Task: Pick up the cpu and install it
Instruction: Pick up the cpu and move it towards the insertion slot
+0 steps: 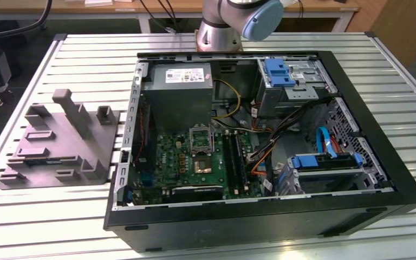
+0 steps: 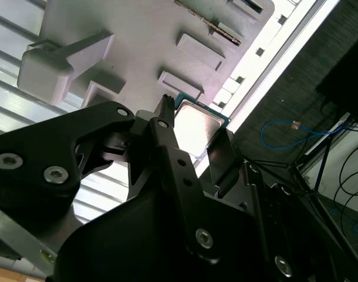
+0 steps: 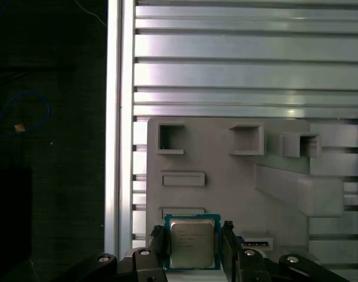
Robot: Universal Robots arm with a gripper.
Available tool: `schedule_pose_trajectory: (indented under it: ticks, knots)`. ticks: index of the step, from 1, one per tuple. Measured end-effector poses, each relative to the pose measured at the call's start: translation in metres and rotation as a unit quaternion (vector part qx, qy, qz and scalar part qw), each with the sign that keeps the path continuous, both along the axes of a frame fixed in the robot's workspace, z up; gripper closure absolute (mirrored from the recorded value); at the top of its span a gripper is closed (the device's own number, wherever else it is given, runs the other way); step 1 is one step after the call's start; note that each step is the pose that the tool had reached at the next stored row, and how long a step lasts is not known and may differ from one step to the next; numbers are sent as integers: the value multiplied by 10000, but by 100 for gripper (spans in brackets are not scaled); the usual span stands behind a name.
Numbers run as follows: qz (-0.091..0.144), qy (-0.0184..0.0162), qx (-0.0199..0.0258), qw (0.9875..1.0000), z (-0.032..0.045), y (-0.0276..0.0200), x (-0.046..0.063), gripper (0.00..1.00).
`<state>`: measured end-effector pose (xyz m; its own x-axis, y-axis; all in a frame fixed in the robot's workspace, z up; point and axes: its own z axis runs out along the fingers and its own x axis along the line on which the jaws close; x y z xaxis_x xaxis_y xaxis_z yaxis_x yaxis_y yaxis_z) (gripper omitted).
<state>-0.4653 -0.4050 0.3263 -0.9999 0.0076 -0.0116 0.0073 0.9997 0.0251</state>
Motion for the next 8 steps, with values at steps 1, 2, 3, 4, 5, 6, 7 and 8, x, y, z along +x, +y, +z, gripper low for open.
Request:
schedule_pose_trajectory:
  ticks: [1, 2, 3, 4, 5, 6, 7, 8]
  knots:
    - [0, 1, 0, 10000, 3, 0, 0, 53]
    - [0, 0, 0, 10000, 5, 0, 0, 53]
    - [0, 0, 0, 10000, 9, 0, 0, 53]
    - [0, 0, 0, 10000, 11, 0, 0, 53]
    - [0, 0, 0, 10000, 14, 0, 0, 53]
    - [0, 0, 0, 10000, 17, 0, 0, 53]
    - [0, 0, 0, 10000, 20, 0, 0, 53]
    - [0, 0, 0, 10000, 21, 0, 0, 53]
